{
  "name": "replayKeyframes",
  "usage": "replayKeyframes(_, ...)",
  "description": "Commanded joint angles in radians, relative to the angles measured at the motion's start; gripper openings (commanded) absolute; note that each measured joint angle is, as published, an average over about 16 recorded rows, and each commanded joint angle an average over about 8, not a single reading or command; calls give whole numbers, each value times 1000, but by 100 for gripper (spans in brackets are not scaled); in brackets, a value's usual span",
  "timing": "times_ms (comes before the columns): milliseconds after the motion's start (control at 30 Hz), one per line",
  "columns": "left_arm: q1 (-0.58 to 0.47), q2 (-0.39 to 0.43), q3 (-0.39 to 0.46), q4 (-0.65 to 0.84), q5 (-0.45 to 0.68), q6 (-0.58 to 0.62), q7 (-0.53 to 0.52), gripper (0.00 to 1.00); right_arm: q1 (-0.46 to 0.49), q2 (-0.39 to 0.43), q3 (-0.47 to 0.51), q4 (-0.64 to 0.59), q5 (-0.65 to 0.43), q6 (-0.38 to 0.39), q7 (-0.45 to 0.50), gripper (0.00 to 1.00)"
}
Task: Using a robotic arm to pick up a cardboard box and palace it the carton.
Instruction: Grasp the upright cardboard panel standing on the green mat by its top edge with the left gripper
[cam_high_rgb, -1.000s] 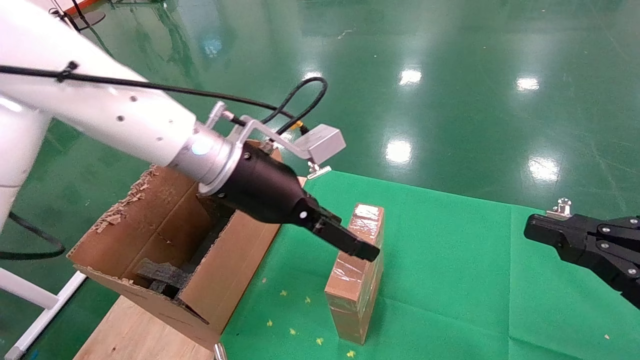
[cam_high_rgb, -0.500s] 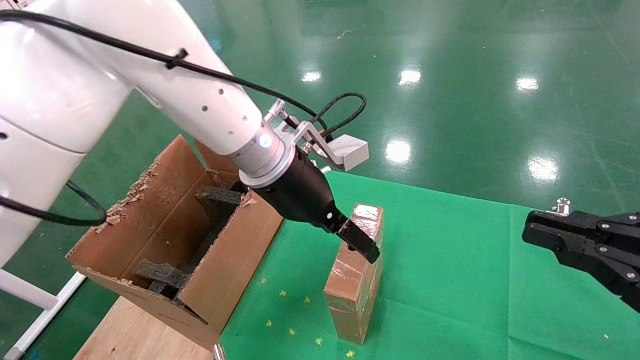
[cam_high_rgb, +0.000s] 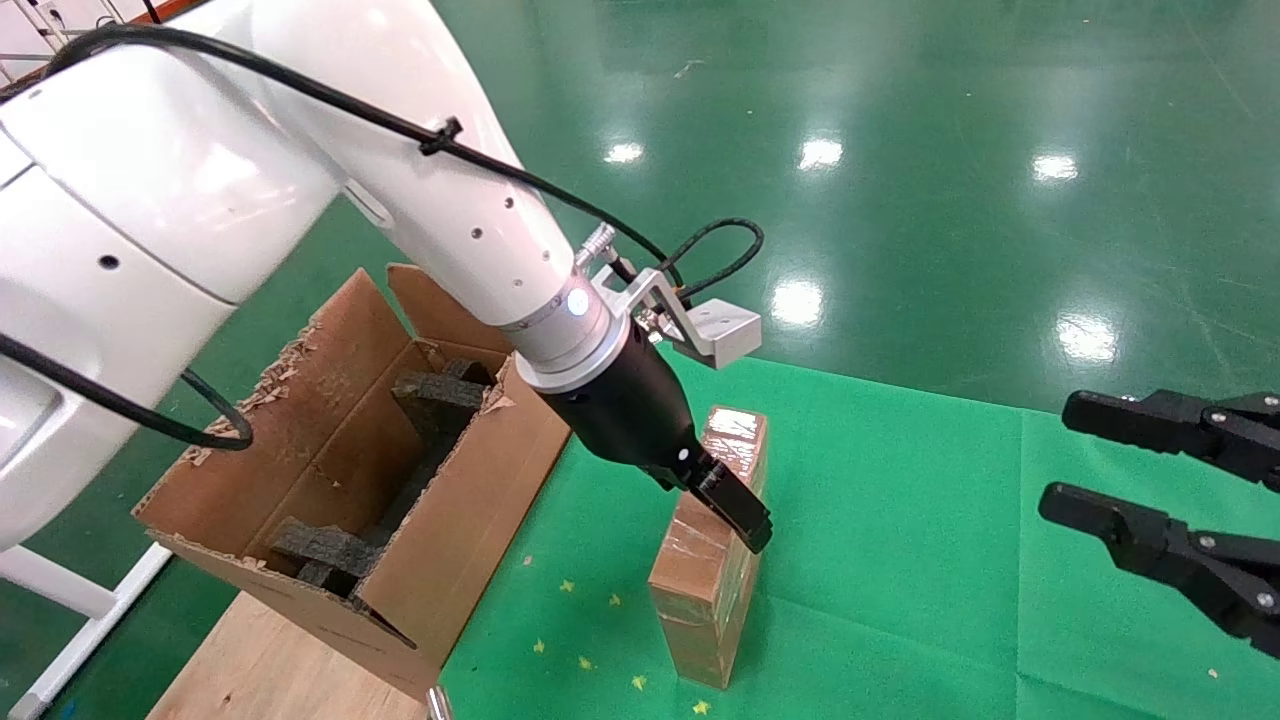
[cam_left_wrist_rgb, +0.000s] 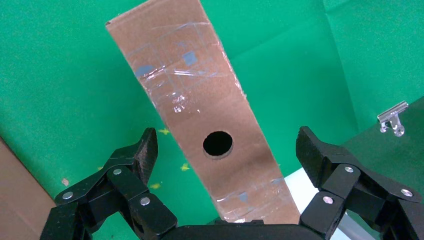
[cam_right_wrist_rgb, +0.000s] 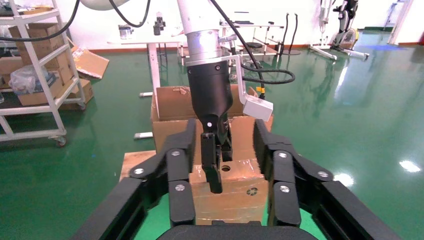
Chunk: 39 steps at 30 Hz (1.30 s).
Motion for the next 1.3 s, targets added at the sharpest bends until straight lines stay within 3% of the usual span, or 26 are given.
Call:
replayKeyframes(33, -3, 9, 8, 11, 0, -2, 3, 86, 0, 0, 0, 0, 0, 0, 0, 100)
replayKeyframes(233, -8, 21, 14, 27, -5, -9, 7, 11, 0, 0, 0, 0, 0, 0, 0, 100)
replayKeyframes(267, -8, 22, 14, 28, -6, -10, 7, 2, 0, 0, 0, 0, 0, 0, 0, 100)
replayKeyframes(300, -8, 23, 15, 29, -6, -10, 7, 0, 0, 0, 0, 0, 0, 0, 0, 100)
replayKeyframes(1300, -6, 17, 11, 23, -3, -9, 7, 0, 0, 0, 0, 0, 0, 0, 0, 100)
